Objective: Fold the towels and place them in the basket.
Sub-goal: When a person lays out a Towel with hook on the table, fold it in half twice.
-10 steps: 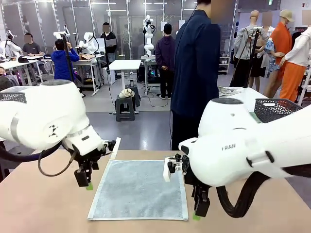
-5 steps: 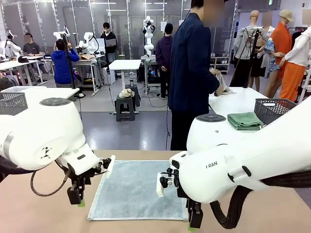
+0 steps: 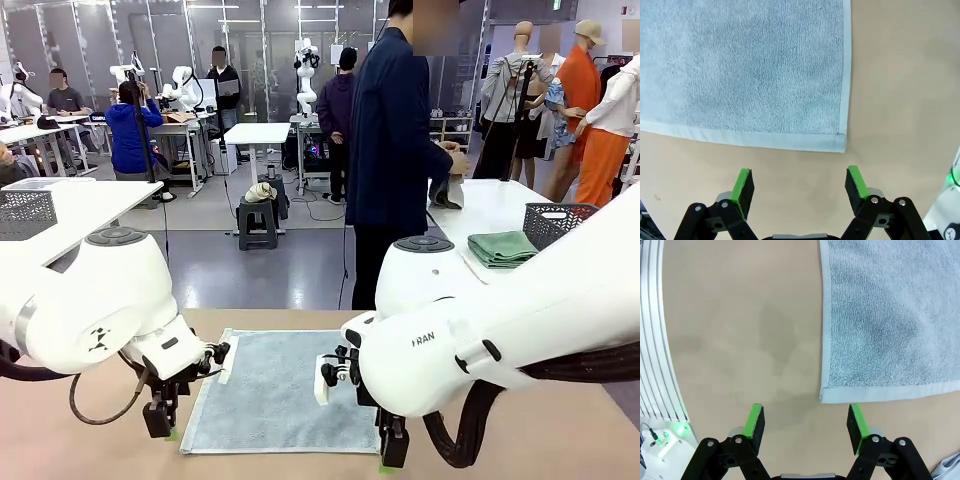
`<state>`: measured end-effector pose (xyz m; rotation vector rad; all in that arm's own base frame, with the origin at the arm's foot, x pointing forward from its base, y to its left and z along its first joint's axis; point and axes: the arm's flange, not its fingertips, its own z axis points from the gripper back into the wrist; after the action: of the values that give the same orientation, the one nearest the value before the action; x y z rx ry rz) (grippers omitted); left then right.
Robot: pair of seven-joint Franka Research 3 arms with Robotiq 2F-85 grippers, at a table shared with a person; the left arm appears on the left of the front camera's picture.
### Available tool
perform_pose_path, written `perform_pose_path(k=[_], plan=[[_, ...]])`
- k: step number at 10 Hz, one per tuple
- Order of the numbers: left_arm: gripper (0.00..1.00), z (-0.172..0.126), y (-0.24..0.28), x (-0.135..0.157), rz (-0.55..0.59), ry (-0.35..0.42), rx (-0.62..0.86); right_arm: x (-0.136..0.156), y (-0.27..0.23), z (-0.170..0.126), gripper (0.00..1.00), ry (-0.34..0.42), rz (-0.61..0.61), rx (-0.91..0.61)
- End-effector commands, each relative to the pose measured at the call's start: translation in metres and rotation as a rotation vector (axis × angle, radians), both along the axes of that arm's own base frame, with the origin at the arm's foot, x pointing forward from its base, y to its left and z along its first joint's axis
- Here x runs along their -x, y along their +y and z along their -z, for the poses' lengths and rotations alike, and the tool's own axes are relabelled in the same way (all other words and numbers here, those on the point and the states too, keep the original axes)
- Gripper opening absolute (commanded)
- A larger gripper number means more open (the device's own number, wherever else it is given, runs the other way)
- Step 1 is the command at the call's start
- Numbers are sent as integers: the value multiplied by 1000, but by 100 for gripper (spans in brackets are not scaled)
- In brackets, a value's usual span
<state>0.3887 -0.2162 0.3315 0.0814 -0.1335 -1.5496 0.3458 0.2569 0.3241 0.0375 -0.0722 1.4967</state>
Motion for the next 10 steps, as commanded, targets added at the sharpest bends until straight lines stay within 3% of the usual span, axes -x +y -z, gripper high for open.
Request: perform_pose_path(k=[1,7,10], plan=[[93,6,-3,2,-4,-22,36,-5,4,6,83,-14,-4,10],[93,2,-1,-1,1,-2,4,-1,2,1,83,3,-1,0],[93,5,-15,1,23,29,-7,-6,3,8,83,-50,23,30]])
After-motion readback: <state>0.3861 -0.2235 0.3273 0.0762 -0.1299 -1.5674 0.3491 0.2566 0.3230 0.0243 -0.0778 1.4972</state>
